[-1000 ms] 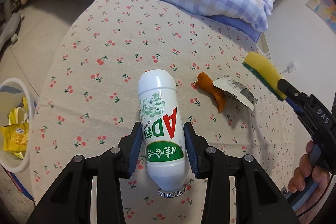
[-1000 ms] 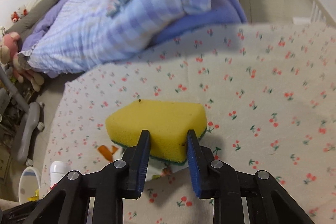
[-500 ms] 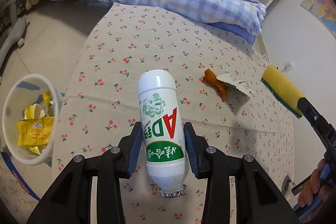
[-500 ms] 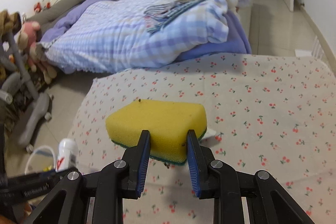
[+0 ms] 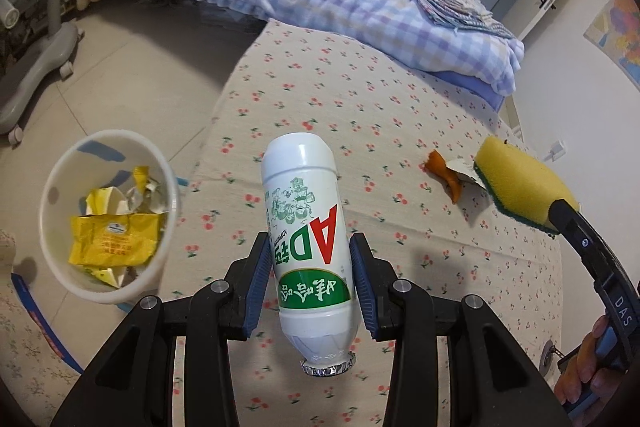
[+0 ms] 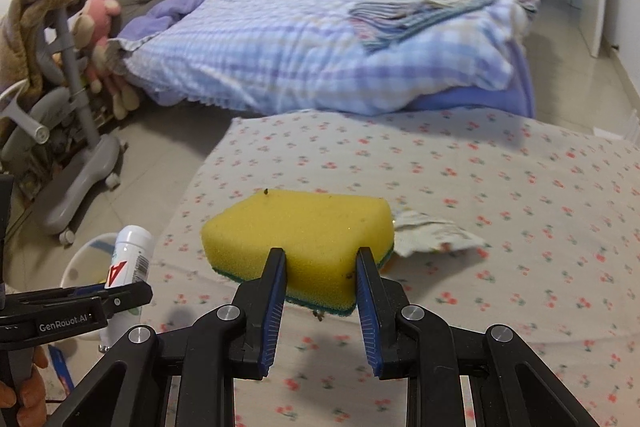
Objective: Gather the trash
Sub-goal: 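Carry bottle and sponge over the wastebasket and open both tools to drop them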
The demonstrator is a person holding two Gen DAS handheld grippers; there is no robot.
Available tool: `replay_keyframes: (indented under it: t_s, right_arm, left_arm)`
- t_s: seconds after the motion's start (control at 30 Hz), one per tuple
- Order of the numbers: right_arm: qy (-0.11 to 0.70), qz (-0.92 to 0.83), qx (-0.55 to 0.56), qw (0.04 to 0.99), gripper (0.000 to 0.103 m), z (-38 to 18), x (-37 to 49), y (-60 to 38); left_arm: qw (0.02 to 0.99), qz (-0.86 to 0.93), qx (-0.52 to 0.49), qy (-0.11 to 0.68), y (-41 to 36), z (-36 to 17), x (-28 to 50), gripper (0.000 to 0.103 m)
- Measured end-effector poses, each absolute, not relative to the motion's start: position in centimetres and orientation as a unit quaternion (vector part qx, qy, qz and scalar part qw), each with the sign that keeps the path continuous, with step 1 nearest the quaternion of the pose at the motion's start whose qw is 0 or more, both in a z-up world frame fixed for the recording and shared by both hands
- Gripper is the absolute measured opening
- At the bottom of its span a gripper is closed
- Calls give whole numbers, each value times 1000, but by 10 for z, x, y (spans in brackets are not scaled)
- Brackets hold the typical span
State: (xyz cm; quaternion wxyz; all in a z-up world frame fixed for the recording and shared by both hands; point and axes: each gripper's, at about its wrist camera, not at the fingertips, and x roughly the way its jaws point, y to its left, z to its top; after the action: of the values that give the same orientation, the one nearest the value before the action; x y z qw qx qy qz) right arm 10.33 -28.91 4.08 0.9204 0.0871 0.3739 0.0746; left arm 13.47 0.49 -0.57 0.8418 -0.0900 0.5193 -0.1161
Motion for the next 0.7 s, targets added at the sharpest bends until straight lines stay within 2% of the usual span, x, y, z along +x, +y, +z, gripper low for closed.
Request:
replay_keyframes:
  t_s: [0.7]
  right_arm:
    - [397,162,35,903,31,17,146,-166]
  left_arm:
    - [854,-14,-120,507,149,-16,144,42]
